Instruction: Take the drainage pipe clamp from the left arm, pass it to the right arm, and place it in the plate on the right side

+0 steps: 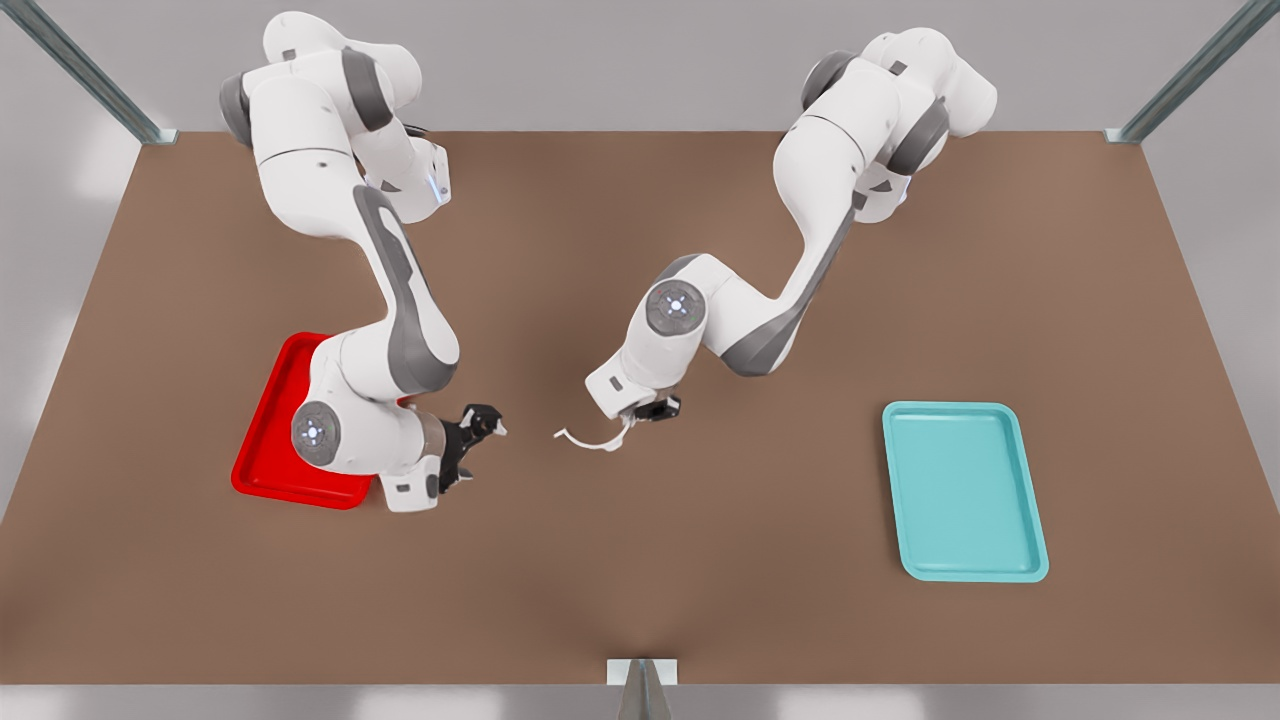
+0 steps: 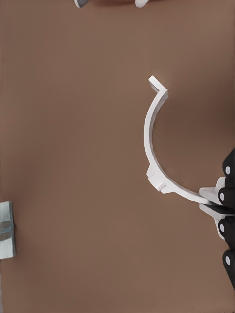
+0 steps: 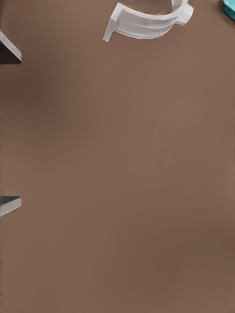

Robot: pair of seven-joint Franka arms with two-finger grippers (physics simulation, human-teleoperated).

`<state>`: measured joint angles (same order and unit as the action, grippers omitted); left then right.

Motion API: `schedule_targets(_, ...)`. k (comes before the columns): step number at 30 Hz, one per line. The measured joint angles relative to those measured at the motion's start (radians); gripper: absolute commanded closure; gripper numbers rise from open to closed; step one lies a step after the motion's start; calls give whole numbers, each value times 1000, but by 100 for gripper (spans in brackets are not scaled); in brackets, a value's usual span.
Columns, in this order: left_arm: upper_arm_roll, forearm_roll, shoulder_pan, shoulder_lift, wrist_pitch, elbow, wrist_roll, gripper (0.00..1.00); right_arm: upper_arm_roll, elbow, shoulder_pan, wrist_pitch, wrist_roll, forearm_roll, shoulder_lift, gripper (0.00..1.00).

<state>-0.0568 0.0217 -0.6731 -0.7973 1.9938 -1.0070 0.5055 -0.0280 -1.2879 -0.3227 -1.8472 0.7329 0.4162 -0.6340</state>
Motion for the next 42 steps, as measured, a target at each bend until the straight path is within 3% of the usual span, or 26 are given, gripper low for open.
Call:
schedule_targets(11, -3, 9, -8, -14, 46, -2, -63, 79, 1, -58, -128, -145, 420, 59, -1, 0)
schedule_targets(24, -3, 5, -22, -29, 73, -2, -96, 79, 0, -60, -184, -279, 663, 71, -42, 0)
schedule_targets(25, -3, 5, -22, -29, 74, -2, -98, 79, 0, -59, -186, -289, 674, 71, -47, 3)
schedule_targets(27, -3, 4, -22, -29, 76, -2, -101, 79, 0, -58, -186, -304, 695, 69, -51, 58)
schedule_targets(28, -3, 4, -22, -30, 77, -2, -102, 79, 0, -57, -187, -310, 705, 67, -52, 73)
schedule_targets(30, -3, 3, -22, -30, 79, -2, -104, 79, 0, -57, -187, -319, 723, 65, -52, 79)
schedule_targets(31, -3, 2, -22, -30, 79, -2, -105, 0, 0, -56, -186, -322, 732, 63, -52, 79)
schedule_targets(35, -2, 54, -23, -30, 92, -3, -142, 0, -8, -54, -188, -330, 761, 38, -49, 79)
schedule_targets(42, -2, 35, -5, -23, 88, -3, -161, 0, -16, -61, -173, -339, 733, -233, -41, 79)
